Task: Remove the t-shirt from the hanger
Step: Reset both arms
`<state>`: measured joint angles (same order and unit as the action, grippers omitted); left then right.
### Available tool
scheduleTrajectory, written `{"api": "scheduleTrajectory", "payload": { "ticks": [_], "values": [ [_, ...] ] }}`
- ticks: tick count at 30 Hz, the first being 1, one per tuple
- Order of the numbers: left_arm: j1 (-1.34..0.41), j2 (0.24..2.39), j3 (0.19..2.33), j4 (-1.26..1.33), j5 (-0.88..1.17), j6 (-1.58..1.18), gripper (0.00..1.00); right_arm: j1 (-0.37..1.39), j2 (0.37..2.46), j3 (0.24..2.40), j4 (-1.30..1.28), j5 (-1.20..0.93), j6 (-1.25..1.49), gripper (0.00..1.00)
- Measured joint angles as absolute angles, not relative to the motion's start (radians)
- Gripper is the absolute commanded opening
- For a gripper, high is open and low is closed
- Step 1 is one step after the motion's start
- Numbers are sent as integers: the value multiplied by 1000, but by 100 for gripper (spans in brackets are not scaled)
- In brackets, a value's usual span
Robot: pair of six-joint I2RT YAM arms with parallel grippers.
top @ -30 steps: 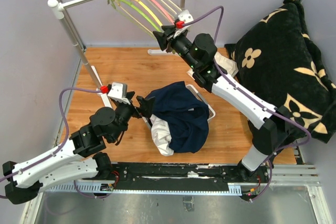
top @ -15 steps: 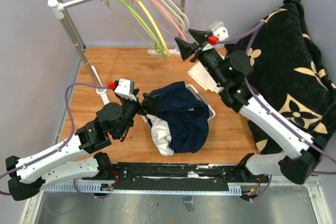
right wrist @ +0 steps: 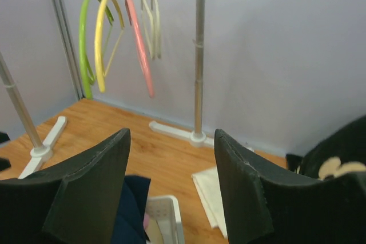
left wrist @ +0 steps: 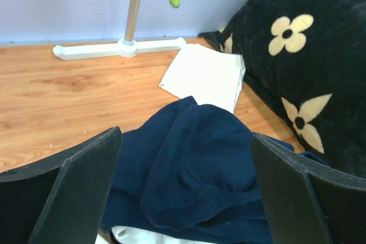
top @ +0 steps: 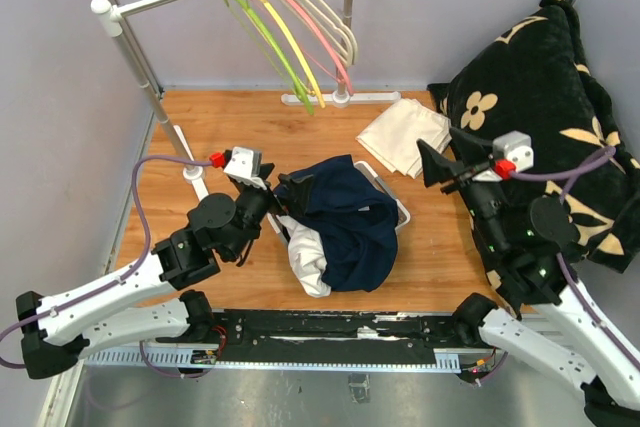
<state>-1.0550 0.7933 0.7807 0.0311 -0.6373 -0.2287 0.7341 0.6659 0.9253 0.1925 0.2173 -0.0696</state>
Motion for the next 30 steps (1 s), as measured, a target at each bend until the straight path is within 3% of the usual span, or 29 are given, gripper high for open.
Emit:
{"api": "scheduleTrajectory", "payload": {
  "ticks": [10, 12, 13, 14, 24, 30],
  "values": [
    [-1055, 767, 653, 170, -632, -226, 100, 734, 322, 611, 14, 272, 78, 69],
    [-1055, 753, 625, 194, -631, -226, 100, 734, 278, 559, -20, 272, 107, 82],
    [-1055, 744, 611, 208, -631, -225, 100, 734, 255, 533, -36, 271, 119, 95],
    [-1055, 734, 597, 223, -631, -224, 100, 734, 234, 517, -49, 271, 131, 99],
    [-1055, 645, 531, 321, -637, -233, 100, 734, 32, 484, -188, 327, 170, 98],
    [-1055, 571, 483, 299, -677, -241, 100, 734, 14, 539, -328, 421, 206, 98]
  ]
}}
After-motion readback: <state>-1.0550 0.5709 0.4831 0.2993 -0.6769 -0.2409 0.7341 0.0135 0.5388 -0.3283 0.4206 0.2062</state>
